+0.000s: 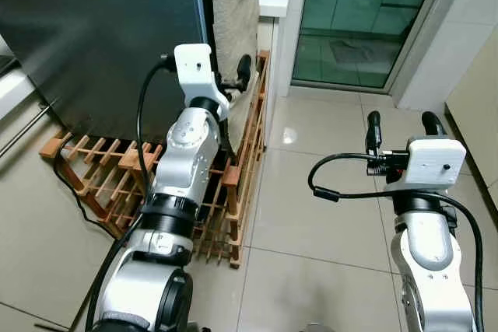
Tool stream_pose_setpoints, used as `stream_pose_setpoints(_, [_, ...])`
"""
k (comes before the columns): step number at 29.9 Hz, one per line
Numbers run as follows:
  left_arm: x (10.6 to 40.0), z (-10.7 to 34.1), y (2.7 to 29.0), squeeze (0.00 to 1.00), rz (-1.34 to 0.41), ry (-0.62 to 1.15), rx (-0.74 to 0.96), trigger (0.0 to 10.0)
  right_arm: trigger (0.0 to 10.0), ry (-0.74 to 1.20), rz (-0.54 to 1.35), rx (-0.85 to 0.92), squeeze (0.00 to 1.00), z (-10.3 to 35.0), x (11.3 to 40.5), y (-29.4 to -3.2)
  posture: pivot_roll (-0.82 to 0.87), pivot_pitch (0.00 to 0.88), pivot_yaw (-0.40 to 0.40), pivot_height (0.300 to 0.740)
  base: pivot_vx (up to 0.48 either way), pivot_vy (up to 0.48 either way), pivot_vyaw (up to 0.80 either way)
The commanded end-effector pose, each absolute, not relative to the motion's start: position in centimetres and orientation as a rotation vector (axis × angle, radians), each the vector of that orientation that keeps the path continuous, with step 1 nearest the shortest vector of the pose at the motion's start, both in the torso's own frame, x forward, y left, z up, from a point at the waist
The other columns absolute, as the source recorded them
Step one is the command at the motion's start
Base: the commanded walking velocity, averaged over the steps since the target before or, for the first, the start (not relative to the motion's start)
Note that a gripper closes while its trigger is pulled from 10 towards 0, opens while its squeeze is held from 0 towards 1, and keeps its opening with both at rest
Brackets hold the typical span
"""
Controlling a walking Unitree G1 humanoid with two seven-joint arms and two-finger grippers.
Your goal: Restocking fridge
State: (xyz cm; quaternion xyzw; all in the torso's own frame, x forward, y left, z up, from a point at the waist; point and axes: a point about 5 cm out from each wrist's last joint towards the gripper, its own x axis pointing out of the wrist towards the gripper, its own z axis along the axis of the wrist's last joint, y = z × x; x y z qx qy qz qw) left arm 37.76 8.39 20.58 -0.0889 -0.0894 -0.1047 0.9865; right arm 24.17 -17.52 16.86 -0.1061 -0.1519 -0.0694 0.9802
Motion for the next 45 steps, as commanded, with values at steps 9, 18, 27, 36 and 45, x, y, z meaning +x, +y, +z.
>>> stream_pose_setpoints(9, [38.9,21.2,6.1,0.00,-0.228,-0.160,-0.214,10.0,10.0,-0.313,-0.164,-0.224,0.00,17.3,23.7,-17.7,-0.20,0.035,0.062,0.711,0.000,0.000,0.00])
stream_pose_setpoints(18, [38.3,20.3,2.7,0.00,-0.235,-0.031,-0.357,10.0,10.0,-0.314,-0.160,-0.223,0.00,17.3,24.0,-17.5,-0.20,0.032,0.059,0.711,0.000,0.000,0.00])
stream_pose_setpoints(27, [38.7,20.0,3.4,0.00,-0.134,-0.038,-0.250,10.0,10.0,-0.305,-0.166,-0.228,0.00,17.2,24.0,-17.7,-0.20,0.030,0.059,0.711,0.000,0.000,0.00])
stream_pose_setpoints(36, [38.7,19.6,4.9,0.00,-0.134,-0.054,-0.242,10.0,10.0,-0.303,-0.167,-0.231,0.00,17.2,24.0,-17.7,-0.20,0.036,0.052,0.711,0.000,0.000,0.00])
stream_pose_setpoints(45, [38.5,19.6,4.8,0.00,-0.186,-0.075,-0.275,10.0,10.0,-0.300,-0.155,-0.230,0.00,17.1,24.1,-17.5,-0.18,0.038,0.044,0.711,0.000,0.000,0.00])
